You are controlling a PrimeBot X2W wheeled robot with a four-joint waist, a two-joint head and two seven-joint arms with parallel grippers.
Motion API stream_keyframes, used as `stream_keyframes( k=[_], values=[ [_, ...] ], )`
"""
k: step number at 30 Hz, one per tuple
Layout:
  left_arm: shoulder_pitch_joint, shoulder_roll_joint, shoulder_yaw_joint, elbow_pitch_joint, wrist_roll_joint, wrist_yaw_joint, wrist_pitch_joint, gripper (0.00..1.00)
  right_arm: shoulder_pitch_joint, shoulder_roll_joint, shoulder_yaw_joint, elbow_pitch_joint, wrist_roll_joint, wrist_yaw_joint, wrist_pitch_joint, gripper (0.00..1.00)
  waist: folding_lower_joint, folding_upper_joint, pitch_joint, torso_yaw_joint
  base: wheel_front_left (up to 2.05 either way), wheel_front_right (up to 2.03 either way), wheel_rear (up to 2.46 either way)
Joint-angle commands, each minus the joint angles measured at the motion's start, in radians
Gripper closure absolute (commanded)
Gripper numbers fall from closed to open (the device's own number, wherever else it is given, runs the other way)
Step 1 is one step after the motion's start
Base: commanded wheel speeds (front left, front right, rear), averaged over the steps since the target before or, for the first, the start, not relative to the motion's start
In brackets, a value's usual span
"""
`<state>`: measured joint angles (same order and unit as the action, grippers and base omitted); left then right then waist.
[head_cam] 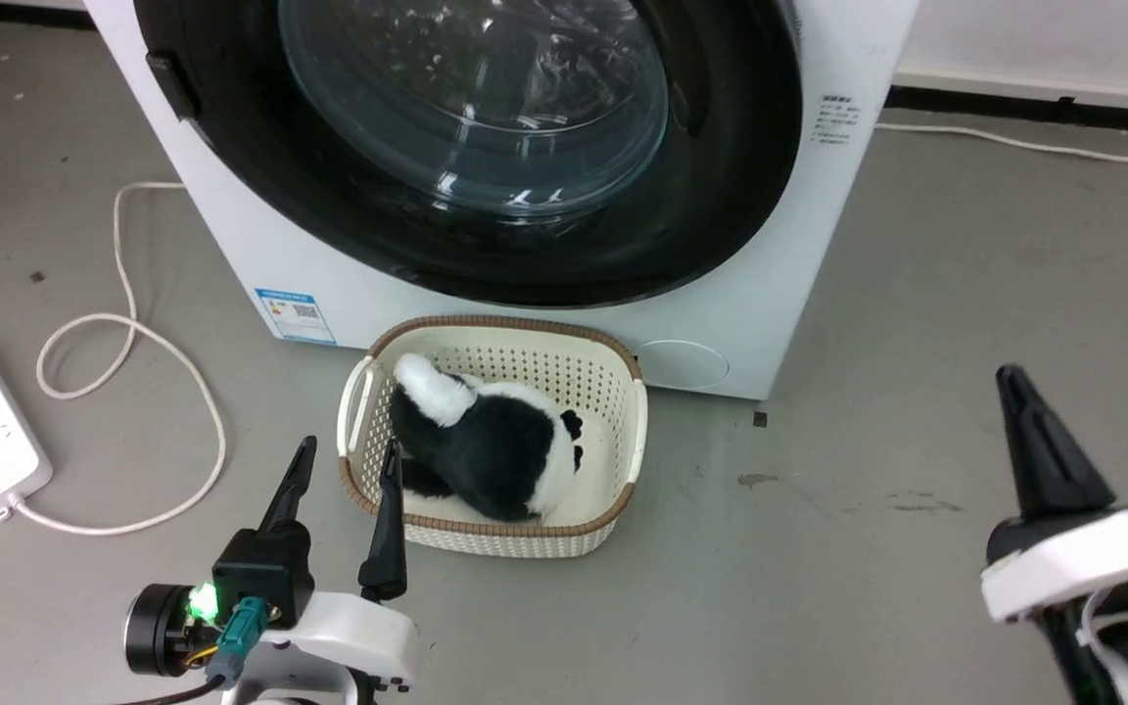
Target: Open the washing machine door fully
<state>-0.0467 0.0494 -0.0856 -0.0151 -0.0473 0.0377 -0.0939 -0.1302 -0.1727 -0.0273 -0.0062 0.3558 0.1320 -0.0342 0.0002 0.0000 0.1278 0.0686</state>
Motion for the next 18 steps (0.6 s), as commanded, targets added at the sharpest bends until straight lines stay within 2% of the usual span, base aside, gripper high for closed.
stream_keyframes(
  k=[1, 11, 18],
  values=[
    [-0.018, 0.001, -0.007, -0.007, -0.006, 0.009, -0.012, 0.0, -0.036, -0.016, -0.009, -0.002, 0.041, 0.0, 0.011, 1.0, -0.0002, 0.0, 0.01, 0.008, 0.0, 0.0, 0.0],
    [-0.049, 0.001, -0.041, -0.021, -0.021, 0.028, -0.033, 0.0, -0.181, -0.02, -0.065, 0.05, 0.244, -0.001, 0.128, 1.0, -0.0002, 0.0, 0.062, 0.044, 0.0, 0.0, 0.0],
    [-0.069, 0.001, -0.063, -0.029, -0.025, 0.041, -0.048, 0.0, -0.324, -0.009, -0.109, 0.141, 0.367, -0.001, 0.226, 1.0, -0.0002, 0.0, 0.105, 0.07, 0.0, 0.0, 0.0]
  ],
)
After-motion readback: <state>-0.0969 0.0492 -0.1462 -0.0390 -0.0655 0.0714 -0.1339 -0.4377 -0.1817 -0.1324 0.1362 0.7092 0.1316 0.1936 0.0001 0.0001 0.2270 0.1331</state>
